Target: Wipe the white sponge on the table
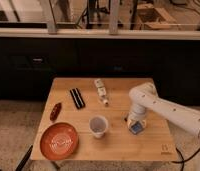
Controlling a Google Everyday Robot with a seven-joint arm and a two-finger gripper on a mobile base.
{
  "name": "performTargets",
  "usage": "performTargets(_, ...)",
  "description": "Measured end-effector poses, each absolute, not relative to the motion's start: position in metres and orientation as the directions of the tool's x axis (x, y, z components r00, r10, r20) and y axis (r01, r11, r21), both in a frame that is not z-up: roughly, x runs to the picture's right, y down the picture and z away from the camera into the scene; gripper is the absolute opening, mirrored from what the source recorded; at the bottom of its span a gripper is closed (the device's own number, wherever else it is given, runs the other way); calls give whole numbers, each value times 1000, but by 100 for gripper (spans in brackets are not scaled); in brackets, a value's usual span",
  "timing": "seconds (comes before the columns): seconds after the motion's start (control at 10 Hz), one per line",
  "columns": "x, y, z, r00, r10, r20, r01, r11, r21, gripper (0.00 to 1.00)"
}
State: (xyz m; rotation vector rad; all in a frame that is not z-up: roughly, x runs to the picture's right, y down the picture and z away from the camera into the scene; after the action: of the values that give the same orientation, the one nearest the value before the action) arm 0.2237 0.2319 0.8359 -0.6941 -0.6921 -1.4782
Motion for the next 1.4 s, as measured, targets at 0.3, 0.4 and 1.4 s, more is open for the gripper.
performTargets(0.3,216,232,835,-62,-630,774,998,-44,44,0)
performTargets(0.4,205,231,835,-97,-627,773,995,-64,73,0)
performTargets(1.4,172,185,863,-196,-644,739,981,-129,148,0)
